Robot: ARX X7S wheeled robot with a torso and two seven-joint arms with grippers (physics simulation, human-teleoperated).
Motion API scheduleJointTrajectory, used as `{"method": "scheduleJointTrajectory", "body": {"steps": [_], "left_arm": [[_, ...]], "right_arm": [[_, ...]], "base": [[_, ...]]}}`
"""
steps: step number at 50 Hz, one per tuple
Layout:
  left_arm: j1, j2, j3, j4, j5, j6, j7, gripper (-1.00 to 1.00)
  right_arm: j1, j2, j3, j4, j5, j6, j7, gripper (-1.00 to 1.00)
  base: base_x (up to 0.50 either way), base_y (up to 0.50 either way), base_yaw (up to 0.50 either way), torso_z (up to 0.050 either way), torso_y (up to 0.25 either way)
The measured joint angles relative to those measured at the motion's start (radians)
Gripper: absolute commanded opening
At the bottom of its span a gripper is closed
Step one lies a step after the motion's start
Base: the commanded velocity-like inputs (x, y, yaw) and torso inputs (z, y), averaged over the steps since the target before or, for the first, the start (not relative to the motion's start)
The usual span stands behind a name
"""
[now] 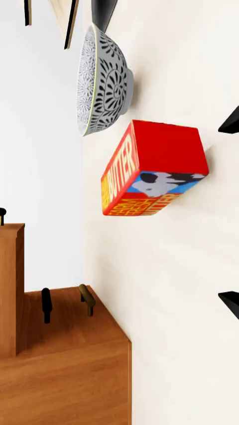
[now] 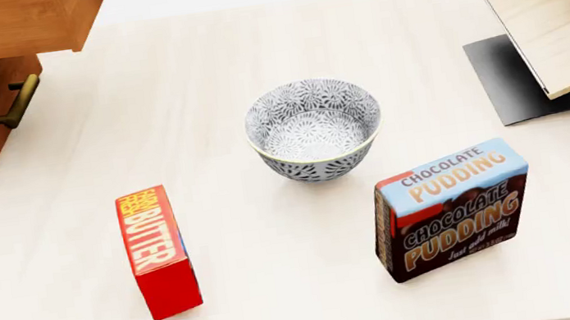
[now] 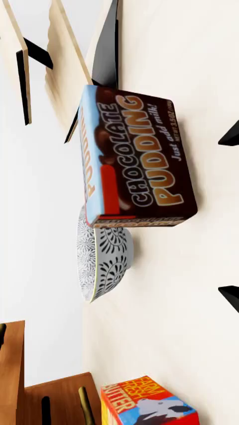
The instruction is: Close the top drawer of the cabinet.
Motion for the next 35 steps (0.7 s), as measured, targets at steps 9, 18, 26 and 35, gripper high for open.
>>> {"method": "scheduleJointTrajectory", "body": {"steps": [9,18,26,35], "left_arm": [[-0.001,-0.024,0.030,-0.003,-0.021,0.002,-0.025,1.00],[0.001,-0.046,0.059,-0.001,-0.027,0.004,-0.049,1.00],[0.009,-0.063,0.083,0.015,-0.019,0.008,-0.072,1.00],[0.022,-0.078,0.096,0.091,-0.026,-0.022,-0.094,1.00]], "right_arm": [[0.003,0.020,-0.025,0.007,0.025,-0.001,0.021,1.00],[0.004,0.040,-0.048,0.010,0.038,-0.003,0.050,1.00],[0.000,0.055,-0.066,0.000,0.043,-0.005,0.074,1.00],[-0.018,0.072,-0.076,-0.094,0.045,0.024,0.108,1.00]], "base": [[0.00,0.00,0.00,0.000,0.000],[0.00,0.00,0.00,0.000,0.000],[0.00,0.00,0.00,0.000,0.000],[0.00,0.00,0.00,0.000,0.000]]}}
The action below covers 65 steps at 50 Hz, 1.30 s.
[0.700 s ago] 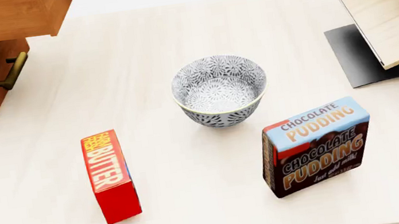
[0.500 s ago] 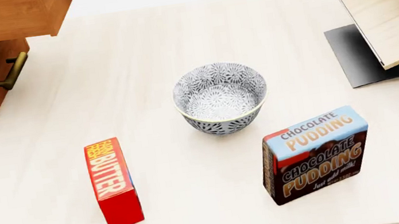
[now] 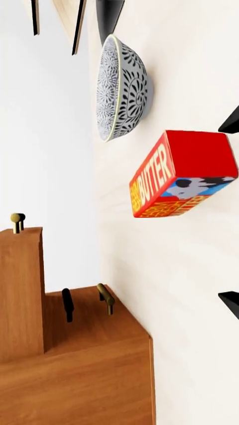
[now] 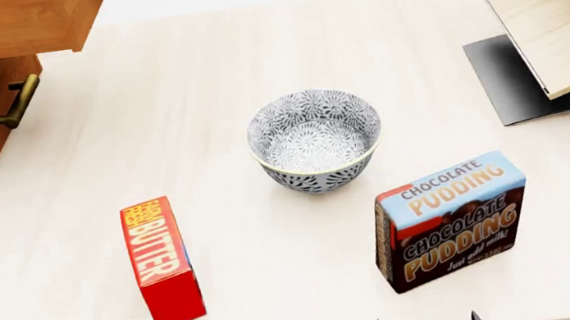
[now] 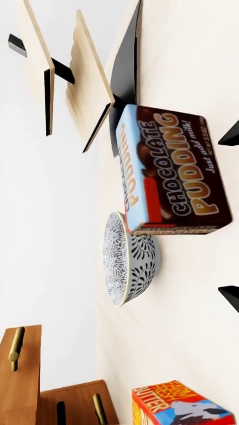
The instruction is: Close the top drawer of the cabinet.
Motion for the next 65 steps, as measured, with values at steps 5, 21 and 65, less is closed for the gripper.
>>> {"method": "scheduleJointTrajectory", "body": {"steps": [5,21,65], "left_arm": [[0.011,-0.008,0.009,0.089,-0.006,-0.047,-0.009,1.00],[0.022,-0.041,0.023,0.506,-0.029,-0.275,-0.041,1.00],[-0.046,-0.183,0.062,0.938,-0.185,-0.537,-0.222,1.00]], "right_arm": [[-0.008,0.012,-0.010,-0.092,-0.007,0.039,0.016,1.00],[0.020,0.045,-0.047,-0.541,-0.013,0.288,0.045,1.00],[0.122,0.114,-0.097,-0.924,0.034,0.623,0.134,1.00]], "base": [[0.00,0.00,0.00,0.000,0.000],[0.00,0.00,0.00,0.000,0.000],[0.06,0.00,0.00,0.000,0.000]]}}
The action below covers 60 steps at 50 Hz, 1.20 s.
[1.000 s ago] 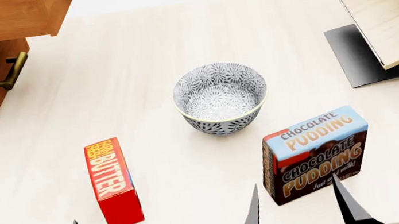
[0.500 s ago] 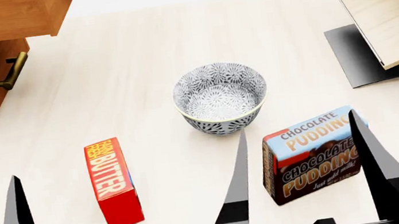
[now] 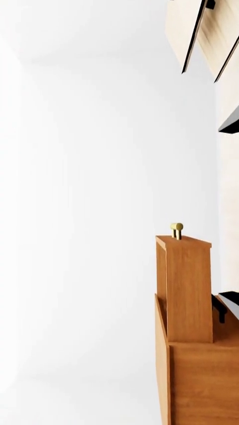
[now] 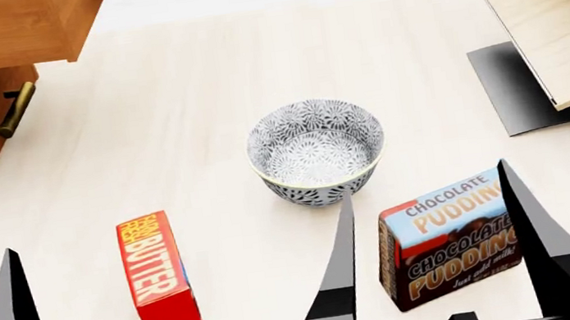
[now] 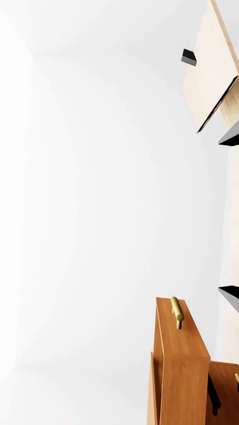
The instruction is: Close the top drawer of the cabinet.
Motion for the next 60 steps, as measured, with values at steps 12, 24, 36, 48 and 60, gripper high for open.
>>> {"method": "scheduleJointTrajectory", "body": {"steps": [12,24,36,48,60], "left_arm": [[-0.004,-0.021,0.013,-0.003,-0.015,0.005,-0.024,1.00],[-0.009,-0.039,0.021,0.003,-0.031,0.001,-0.048,1.00],[-0.015,-0.058,0.032,0.005,-0.048,0.003,-0.073,1.00],[-0.020,-0.077,0.040,0.002,-0.062,0.010,-0.095,1.00],[-0.022,-0.094,0.050,-0.001,-0.074,0.018,-0.115,1.00]], "right_arm": [[0.000,0.009,0.005,-0.001,0.023,0.002,0.009,1.00],[0.002,0.020,0.005,-0.006,0.041,0.005,0.021,1.00],[0.004,0.033,-0.001,-0.005,0.053,0.002,0.034,1.00],[0.006,0.048,-0.014,-0.007,0.056,-0.017,0.048,1.00],[0.010,0.061,-0.025,-0.011,0.064,-0.020,0.065,1.00]], "base": [[0.50,0.00,0.00,0.000,0.000],[0.50,0.00,0.00,0.000,0.000],[0.50,0.00,0.00,0.000,0.001],[0.04,0.00,0.00,0.000,0.000],[0.00,0.00,0.00,0.000,0.000]]}}
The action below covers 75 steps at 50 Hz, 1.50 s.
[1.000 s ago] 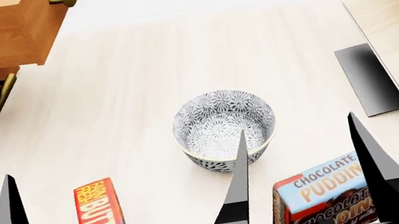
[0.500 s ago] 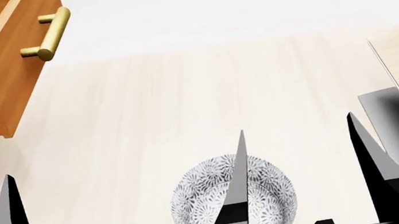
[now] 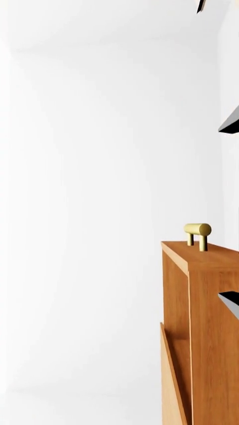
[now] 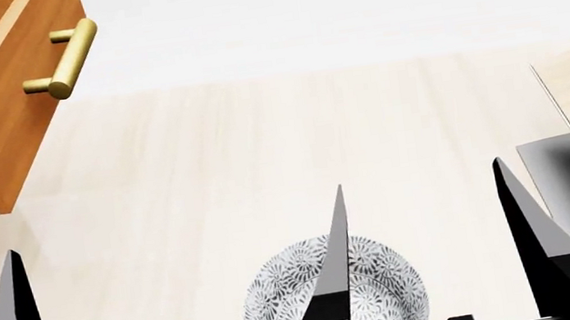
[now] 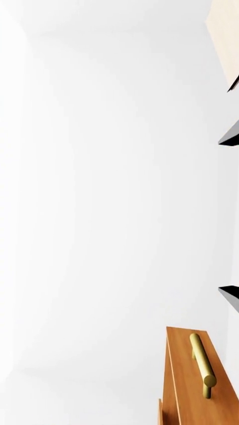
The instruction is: Close the top drawer of the cabinet.
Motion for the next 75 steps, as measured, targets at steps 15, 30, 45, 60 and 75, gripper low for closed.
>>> {"method": "scheduleJointTrajectory", "body": {"steps": [15,30,45,60,75], "left_arm": [[-0.295,0.142,0.052,-0.269,0.102,0.005,0.116,1.00],[-0.825,0.302,0.209,-1.188,0.145,0.150,0.212,1.00],[-1.020,0.326,0.326,-1.557,0.069,0.255,0.194,1.00],[-1.051,0.305,0.359,-1.669,0.027,0.306,0.179,1.00],[-1.028,0.260,0.357,-1.677,-0.001,0.335,0.168,1.00]], "right_arm": [[0.014,0.063,-0.005,-0.010,0.071,-0.012,0.072,1.00],[0.041,0.195,-0.030,-0.009,0.209,-0.063,0.227,1.00],[0.053,0.255,-0.049,-0.005,0.267,-0.094,0.295,1.00],[0.062,0.285,-0.069,0.001,0.289,-0.113,0.329,1.00],[0.071,0.300,-0.099,0.013,0.291,-0.127,0.347,1.00]], "base": [[0.00,0.00,0.00,0.000,0.000],[0.00,0.00,0.00,0.000,0.000],[0.00,0.00,0.00,0.000,0.000],[0.00,0.00,0.00,0.000,0.000],[0.00,0.00,0.00,0.000,0.000]]}}
